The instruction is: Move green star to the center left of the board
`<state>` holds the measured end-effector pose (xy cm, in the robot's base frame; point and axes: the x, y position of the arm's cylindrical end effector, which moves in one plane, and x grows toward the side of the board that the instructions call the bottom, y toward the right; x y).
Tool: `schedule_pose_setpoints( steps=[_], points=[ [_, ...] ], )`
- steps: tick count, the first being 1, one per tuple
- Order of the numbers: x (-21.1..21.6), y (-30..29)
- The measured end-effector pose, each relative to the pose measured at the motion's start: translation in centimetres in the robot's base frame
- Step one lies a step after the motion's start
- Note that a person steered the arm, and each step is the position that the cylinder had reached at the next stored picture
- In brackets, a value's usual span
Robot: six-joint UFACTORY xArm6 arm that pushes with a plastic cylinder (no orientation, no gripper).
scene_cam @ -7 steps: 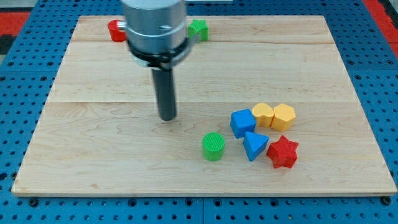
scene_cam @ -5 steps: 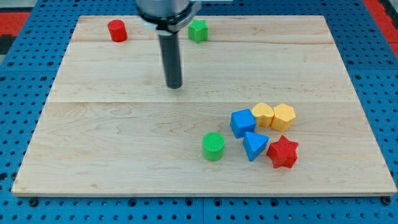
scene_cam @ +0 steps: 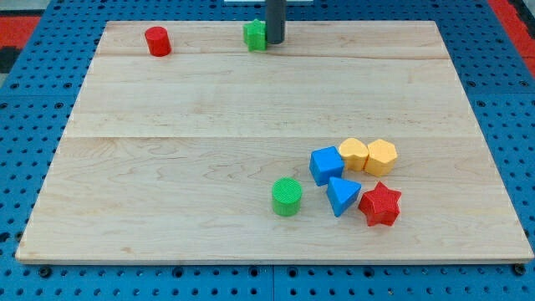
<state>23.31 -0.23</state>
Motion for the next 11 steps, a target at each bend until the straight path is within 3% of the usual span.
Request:
schedule_pose_setpoints(
  steps=[1, 2, 3, 5, 8, 9, 11],
  points=[
    [-0.1, -0.9],
    [-1.8, 6.7],
    [-3.8, 6.6],
    [-3.1, 1.5],
    [1.0, -14.3],
    [2.4, -16.0],
    [8.5, -13.6]
  ],
)
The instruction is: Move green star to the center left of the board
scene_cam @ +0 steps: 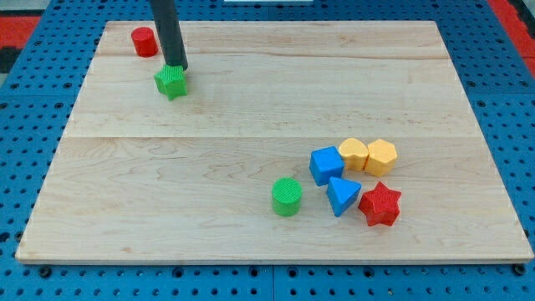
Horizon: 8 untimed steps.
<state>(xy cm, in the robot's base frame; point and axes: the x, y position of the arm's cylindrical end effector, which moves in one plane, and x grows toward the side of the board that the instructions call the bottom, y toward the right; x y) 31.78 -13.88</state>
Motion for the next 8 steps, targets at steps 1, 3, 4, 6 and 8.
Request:
schedule_pose_setpoints(
  steps=[1, 3, 4, 6, 8],
  points=[
    [4.7, 1.2],
    [13.5, 4.9],
    [15.8, 4.9],
    [18.9, 1.9],
    [18.9, -9.4]
  ],
)
